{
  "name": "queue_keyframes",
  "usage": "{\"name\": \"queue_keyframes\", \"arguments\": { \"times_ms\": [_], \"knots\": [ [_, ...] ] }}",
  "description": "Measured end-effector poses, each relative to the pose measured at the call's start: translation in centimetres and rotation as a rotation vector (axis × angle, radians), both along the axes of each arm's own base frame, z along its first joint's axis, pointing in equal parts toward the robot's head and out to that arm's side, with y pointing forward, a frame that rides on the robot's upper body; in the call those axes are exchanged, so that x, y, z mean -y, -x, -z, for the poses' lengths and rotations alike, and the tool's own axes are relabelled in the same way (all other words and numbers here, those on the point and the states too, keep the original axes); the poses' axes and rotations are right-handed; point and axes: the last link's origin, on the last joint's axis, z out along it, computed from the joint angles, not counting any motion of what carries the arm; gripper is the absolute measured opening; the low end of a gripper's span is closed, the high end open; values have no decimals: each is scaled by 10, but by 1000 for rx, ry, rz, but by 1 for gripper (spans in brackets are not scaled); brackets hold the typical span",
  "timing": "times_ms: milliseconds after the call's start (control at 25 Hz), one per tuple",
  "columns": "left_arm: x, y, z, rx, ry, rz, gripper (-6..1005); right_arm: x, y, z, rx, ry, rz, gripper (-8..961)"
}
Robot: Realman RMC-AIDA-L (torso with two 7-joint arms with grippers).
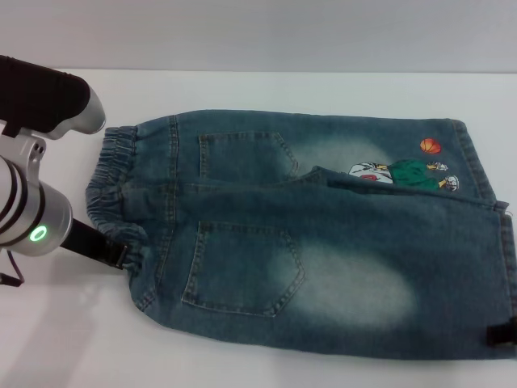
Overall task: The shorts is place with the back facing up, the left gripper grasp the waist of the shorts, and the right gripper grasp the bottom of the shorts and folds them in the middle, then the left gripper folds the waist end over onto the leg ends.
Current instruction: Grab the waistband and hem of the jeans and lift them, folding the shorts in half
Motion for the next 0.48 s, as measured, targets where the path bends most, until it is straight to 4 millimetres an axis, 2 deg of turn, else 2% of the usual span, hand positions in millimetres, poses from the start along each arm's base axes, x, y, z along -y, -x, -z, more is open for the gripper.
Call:
{"name": "queue_keyframes", "arguments": {
  "times_ms": [200, 480],
  "knots": [
    [0, 0, 0, 0, 0, 1, 57, 0, -6, 3, 12, 15, 22, 686],
    [-1, -2, 0, 2, -3, 1, 57, -4, -3, 5, 12, 18, 4, 685]
  ]
}}
